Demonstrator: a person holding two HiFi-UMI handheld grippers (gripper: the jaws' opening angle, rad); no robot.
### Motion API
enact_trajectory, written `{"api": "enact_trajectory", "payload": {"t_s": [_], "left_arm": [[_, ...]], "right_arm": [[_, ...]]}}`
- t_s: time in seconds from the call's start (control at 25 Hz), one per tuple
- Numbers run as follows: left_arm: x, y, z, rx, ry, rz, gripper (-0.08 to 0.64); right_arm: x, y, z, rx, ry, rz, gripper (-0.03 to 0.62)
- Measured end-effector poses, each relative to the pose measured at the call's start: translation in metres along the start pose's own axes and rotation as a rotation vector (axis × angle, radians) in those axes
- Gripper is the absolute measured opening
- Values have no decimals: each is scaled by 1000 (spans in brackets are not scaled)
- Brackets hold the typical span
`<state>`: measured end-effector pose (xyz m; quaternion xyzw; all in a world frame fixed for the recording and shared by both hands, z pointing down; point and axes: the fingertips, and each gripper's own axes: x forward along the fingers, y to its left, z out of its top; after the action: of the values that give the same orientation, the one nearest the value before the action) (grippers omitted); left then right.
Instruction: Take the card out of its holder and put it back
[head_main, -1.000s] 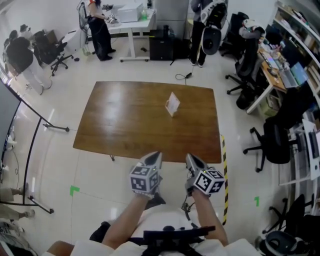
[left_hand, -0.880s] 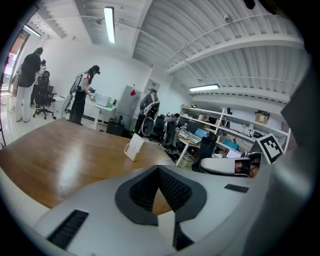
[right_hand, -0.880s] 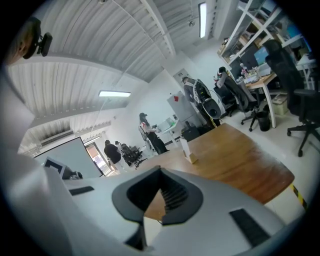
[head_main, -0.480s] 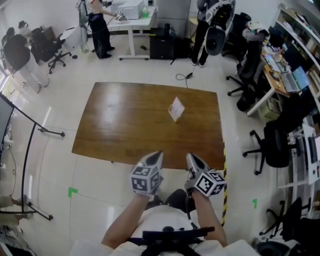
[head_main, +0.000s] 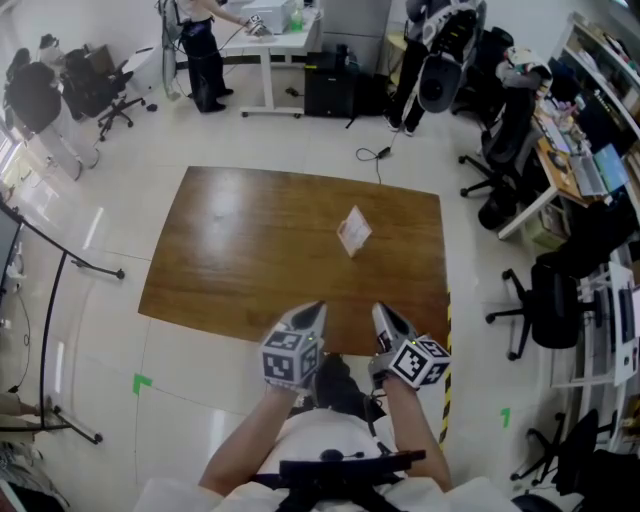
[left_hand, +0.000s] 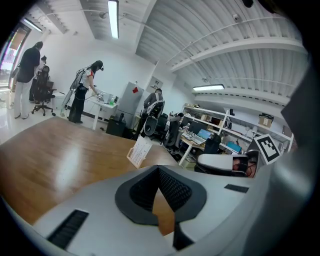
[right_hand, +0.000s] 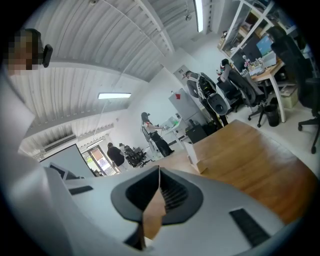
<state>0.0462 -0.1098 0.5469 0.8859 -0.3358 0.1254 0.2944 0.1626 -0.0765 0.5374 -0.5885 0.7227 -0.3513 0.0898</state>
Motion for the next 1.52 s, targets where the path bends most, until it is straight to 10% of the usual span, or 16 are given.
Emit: {"api": "enact_trajectory", "payload": {"t_s": [0.56, 1.52], "left_arm": [[67, 23, 39, -20, -1, 34, -4], [135, 48, 55, -42, 69, 72, -5]], "right_arm": [[79, -54, 48, -67, 59, -26, 190], [207, -124, 57, -334, 248, -47, 213]]}}
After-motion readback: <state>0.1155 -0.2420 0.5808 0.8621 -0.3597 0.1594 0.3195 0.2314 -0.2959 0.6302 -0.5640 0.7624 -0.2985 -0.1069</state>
